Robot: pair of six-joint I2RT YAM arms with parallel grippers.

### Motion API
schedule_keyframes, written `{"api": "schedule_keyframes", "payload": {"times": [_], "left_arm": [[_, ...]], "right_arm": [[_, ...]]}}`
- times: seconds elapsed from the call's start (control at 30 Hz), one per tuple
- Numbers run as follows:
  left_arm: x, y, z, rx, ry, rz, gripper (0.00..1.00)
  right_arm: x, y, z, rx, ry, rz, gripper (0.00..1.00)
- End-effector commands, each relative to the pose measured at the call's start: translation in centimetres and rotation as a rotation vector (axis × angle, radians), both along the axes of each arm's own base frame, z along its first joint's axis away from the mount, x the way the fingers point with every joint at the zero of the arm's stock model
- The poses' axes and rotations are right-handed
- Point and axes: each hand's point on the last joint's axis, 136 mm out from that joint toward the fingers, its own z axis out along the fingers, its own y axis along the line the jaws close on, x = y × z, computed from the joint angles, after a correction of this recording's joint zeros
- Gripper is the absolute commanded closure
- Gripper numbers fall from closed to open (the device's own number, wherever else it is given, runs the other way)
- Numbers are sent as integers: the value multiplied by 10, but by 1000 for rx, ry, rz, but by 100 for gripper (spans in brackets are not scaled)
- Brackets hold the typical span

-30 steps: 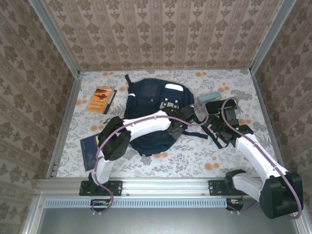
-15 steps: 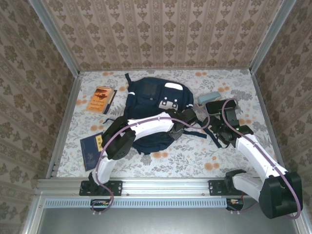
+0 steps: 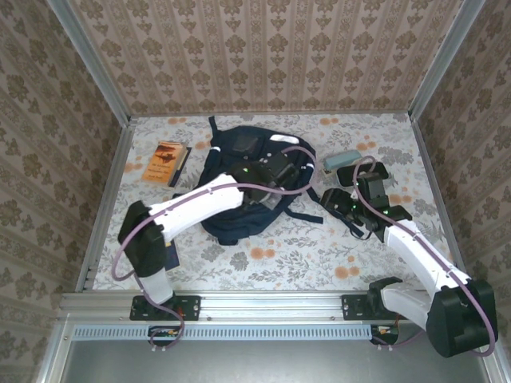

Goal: Pack books, pencil case, and school supplies into a backpack

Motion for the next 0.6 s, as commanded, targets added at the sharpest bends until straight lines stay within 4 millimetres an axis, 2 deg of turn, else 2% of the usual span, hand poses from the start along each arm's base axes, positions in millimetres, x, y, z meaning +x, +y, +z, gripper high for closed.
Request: {"api": "schedule_keyframes", "payload": {"times": [0.0,0.07,0.27,0.5,0.57], "left_arm": [[13,3,42,-123,-87,3,100],[16,6,55,-163,-99,5,100],[24,14,79,-218,-135,18,100],[25,20,90,-250,-154,20,100],[26,22,92,-254,-157,23,100]], "right_arm": [[10,29,19,-33,-132,178,22],[14,45,25,-79,-198,263,26],[31,71,31,-120,-333,403,36],[55,95,32,-161,-438,565,52],[62,96,25,-183,-437,596,61]]}}
